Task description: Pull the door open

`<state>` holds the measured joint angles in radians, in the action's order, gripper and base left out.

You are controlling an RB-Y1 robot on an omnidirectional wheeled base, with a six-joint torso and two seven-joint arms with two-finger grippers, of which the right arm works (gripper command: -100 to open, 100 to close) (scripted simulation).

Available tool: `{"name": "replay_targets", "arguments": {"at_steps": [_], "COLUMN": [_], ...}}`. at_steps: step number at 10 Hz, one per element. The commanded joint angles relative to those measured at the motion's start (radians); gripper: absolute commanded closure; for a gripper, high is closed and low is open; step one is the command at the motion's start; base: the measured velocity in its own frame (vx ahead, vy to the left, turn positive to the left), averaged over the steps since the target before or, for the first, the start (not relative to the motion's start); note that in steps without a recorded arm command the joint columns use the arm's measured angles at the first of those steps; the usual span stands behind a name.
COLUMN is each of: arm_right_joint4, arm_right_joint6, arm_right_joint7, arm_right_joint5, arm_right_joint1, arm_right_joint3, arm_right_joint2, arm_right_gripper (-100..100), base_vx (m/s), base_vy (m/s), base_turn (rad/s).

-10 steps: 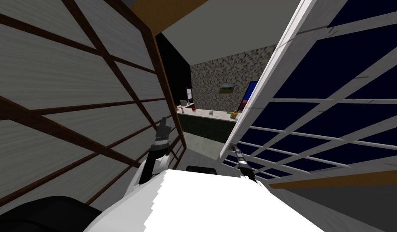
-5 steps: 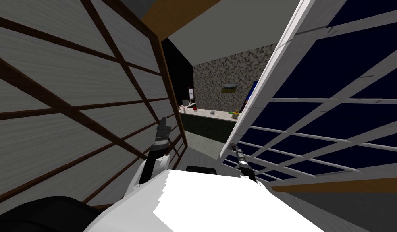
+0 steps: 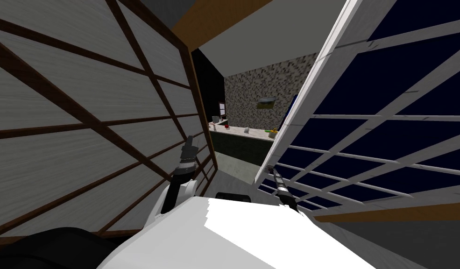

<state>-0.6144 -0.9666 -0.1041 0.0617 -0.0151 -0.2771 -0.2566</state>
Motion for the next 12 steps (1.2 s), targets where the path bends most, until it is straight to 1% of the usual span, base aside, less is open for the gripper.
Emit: {"name": "replay_targets", "arguments": {"at_steps": [1, 4, 5, 7, 8, 9, 10, 11, 12], "arm_right_joint4": [-0.003, -0.001, -0.001, 0.0, 0.0, 0.001, 0.002, 0.002, 0.002], "arm_right_joint6": [-0.001, -0.006, -0.006, -0.009, -0.009, -0.011, -0.013, -0.013, -0.015], "arm_right_joint7": [-0.043, -0.129, -0.14, -0.204, -0.216, -0.254, -0.281, -0.297, -0.333], "arm_right_joint5": [0.009, 0.029, 0.029, 0.044, 0.044, 0.052, 0.06, 0.06, 0.068], "arm_right_joint1": [-0.005, -0.011, -0.011, -0.017, -0.017, -0.019, -0.022, -0.022, -0.025], "arm_right_joint3": [-0.007, -0.023, -0.023, -0.035, -0.035, -0.041, -0.047, -0.047, -0.054], "arm_right_joint2": [0.0, -0.002, -0.002, -0.003, -0.003, -0.004, -0.005, -0.005, -0.005], "arm_right_gripper": [-100, -100, -100, -100, -100, -100, -100, -100, -100], "base_vx": [-0.013, -0.021, -0.019, -0.019, -0.017, -0.017, -0.026, -0.017, -0.015], "base_vy": [0.028, 0.027, 0.02, 0.021, 0.024, 0.026, 0.028, 0.019, 0.023], "base_turn": [-0.004, -0.005, -0.004, -0.004, -0.004, -0.002, -0.007, -0.005, -0.002]}}
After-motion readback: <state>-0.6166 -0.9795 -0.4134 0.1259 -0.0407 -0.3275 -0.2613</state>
